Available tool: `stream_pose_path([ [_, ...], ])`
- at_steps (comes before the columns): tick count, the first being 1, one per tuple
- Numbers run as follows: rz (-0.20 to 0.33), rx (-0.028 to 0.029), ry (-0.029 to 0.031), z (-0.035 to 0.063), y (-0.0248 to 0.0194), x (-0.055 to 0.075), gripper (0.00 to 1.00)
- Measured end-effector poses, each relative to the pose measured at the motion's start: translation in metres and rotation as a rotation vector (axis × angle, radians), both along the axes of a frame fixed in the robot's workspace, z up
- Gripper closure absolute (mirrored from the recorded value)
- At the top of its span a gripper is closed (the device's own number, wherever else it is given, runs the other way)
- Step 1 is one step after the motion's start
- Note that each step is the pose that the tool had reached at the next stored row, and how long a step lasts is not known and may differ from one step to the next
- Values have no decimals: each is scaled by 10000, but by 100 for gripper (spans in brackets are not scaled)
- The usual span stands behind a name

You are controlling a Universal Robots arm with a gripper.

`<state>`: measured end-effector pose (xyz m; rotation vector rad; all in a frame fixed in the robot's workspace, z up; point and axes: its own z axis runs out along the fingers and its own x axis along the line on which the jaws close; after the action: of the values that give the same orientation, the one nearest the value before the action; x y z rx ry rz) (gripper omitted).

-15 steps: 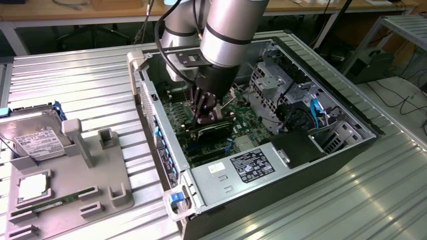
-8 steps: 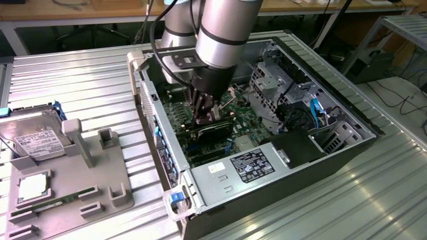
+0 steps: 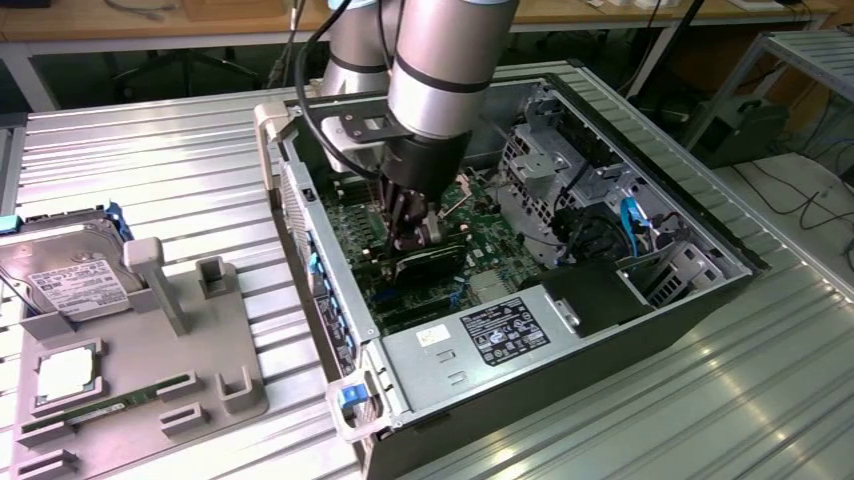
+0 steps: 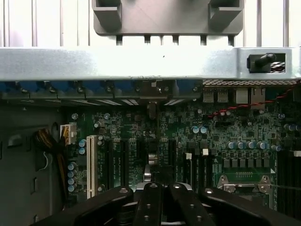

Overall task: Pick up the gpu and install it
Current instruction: 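Press down on the gpu until it lock into place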

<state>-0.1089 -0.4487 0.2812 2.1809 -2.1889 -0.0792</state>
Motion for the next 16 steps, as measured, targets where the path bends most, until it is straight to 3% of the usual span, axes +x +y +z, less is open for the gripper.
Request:
stream_pose_path([
  [8, -7, 3, -1, -10, -1, -81, 89],
  [16, -6, -5, 4, -84, -2, -103, 89],
])
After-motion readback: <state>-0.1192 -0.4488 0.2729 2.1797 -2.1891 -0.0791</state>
